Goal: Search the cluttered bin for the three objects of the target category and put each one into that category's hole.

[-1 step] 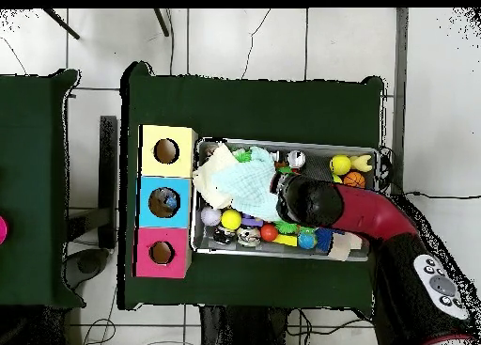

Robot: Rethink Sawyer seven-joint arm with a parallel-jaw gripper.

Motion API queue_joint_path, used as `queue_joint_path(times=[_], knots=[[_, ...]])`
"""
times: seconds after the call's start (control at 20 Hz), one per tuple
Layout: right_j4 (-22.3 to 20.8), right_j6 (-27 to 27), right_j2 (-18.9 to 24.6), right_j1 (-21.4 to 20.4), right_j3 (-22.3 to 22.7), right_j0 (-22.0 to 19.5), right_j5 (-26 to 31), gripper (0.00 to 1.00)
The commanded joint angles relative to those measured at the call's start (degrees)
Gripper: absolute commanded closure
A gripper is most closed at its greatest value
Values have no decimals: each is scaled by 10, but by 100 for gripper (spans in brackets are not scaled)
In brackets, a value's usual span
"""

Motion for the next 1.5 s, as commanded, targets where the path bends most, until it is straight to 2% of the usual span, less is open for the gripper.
queue_joint_path(times=[0.05,0.15,0.25,0.4,0.6,0.95,1.05,1.35,1.5], knots=[[-78,-181,54,93,-122,-44,59,100],[-97,-184,60,123,-146,-46,48,100],[-111,-184,61,149,-178,-37,64,100],[-129,-166,59,170,-206,-18,59,100],[-142,-131,50,172,-210,1,45,100],[-150,-136,56,176,-214,9,65,100],[-146,-112,48,159,-188,18,65,100],[-114,-21,20,59,-60,56,68,100],[-95,13,11,36,-27,74,73,100]])
